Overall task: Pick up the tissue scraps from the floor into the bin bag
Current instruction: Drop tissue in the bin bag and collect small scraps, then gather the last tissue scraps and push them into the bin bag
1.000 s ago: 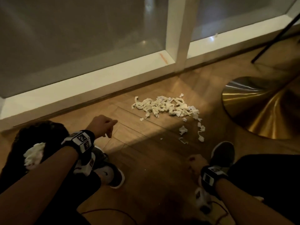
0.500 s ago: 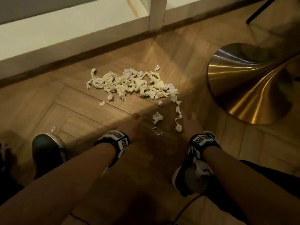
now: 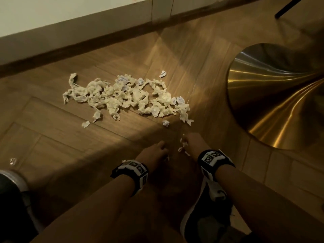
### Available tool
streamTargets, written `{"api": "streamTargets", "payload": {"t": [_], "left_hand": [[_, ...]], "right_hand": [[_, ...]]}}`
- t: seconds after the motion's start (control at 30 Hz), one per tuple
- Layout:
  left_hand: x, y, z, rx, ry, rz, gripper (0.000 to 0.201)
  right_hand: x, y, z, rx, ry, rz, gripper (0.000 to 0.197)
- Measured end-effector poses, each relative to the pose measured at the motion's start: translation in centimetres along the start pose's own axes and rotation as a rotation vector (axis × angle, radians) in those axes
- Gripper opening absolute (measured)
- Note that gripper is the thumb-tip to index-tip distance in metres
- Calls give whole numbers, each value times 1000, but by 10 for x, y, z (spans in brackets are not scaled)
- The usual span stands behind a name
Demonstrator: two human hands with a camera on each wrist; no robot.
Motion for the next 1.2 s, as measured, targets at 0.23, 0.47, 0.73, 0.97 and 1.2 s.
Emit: {"api": "streamTargets", "payload": {"t": [0.23,0.47,0.73,0.97,1.2], "left_hand": [[-23,-3,-35,99,301,40,23],[-38,-11,-116,348,432,5,60],[-58,-42,-123,330,331,-120,18],[-53,3,-122,439,621,-105,14],[-23,79,-84,359,1011,-58,18]], "right_hand": [[4,14,-80,446,-517,-184,7],[11,-31,-91,377,-483,-31,30],[24,-17,-79,450,-516,-21,11],[16,29,-70,488,-664,-97,5],[-51,88,-36,335,-787,-218,9]]}}
Point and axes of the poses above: each hand's wrist, its own y-axis away from the middle knuckle, its own z-axis out of the palm, x = y × z, the point moved 9 cm from there along -y, towards the middle knuckle, and after that the axes turned 15 degrees about -x, right-handed, at the moved point
